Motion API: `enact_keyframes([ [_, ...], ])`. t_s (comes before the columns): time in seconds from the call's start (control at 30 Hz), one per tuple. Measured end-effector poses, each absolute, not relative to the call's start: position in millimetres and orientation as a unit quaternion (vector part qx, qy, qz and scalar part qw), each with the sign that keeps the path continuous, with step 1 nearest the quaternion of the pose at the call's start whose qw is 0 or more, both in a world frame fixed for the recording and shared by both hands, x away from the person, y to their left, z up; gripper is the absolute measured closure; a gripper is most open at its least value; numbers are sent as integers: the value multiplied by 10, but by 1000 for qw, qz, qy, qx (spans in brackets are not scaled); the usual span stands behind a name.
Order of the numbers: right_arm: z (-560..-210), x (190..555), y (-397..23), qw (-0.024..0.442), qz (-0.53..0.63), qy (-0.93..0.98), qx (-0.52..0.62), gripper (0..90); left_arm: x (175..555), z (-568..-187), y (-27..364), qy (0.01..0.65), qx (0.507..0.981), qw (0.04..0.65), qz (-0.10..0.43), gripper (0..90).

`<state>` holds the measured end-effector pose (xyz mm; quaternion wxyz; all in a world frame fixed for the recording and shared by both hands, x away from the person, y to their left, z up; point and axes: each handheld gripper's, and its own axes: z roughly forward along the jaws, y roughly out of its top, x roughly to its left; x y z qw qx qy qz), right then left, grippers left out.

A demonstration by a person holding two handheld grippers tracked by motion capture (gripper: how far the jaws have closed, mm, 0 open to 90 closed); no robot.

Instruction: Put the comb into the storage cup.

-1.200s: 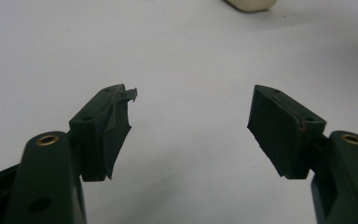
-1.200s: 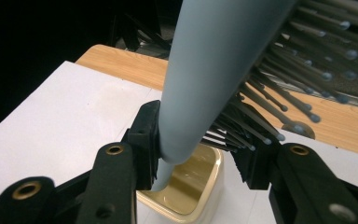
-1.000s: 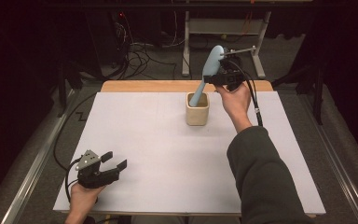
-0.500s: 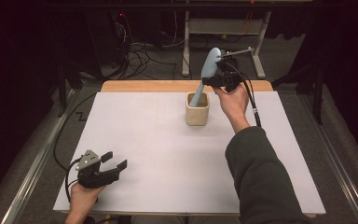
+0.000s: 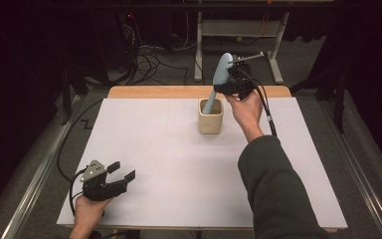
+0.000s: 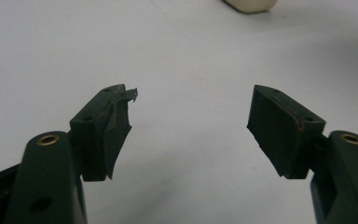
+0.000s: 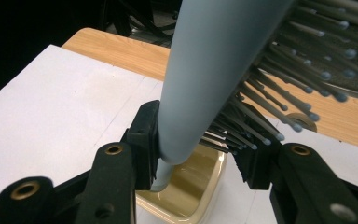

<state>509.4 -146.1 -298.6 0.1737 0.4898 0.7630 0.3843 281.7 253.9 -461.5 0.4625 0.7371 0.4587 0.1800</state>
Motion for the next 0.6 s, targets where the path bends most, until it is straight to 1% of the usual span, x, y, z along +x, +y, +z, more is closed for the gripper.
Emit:
enact_keyframes([
  [0.6, -3106, 5109, -1407, 171, 375, 770, 487, 563, 2816, -4619, 2528, 458, 738, 461, 179, 299],
])
